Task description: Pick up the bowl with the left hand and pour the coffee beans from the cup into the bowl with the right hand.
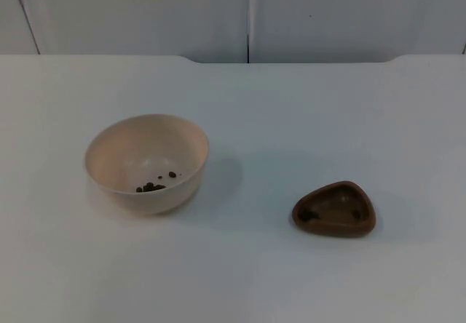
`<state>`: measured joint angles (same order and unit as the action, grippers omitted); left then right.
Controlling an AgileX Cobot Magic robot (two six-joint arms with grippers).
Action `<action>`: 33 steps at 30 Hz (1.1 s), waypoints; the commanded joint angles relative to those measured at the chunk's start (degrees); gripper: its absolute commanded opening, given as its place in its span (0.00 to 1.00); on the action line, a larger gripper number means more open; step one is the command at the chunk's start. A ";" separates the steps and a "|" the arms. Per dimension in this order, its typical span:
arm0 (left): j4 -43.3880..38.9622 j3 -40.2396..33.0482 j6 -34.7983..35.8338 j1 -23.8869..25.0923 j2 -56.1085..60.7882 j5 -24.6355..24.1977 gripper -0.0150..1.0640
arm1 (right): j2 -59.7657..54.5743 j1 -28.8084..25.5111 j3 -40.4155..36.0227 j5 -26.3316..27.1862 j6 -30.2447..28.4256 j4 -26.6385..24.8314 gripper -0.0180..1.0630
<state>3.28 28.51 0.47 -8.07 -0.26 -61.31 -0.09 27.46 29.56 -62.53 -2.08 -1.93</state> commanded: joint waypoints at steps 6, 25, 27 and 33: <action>-0.16 -0.23 -0.09 0.11 0.26 -0.16 0.99 | 0.09 -0.19 -0.12 0.71 0.53 0.26 0.99; -0.16 -0.23 -0.09 0.11 0.26 -0.16 0.99 | 0.09 -0.19 -0.12 0.71 -0.13 0.37 0.99; -0.16 -0.23 -0.09 0.11 0.26 -0.16 0.99 | 0.09 -0.19 -0.12 0.71 -0.13 0.37 0.99; -0.16 -0.23 -0.09 0.11 0.26 -0.16 0.99 | 0.09 -0.19 -0.12 0.71 -0.13 0.37 0.99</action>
<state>3.28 28.51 0.47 -8.07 -0.26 -61.31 -0.09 27.46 29.56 -62.53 -1.66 -1.81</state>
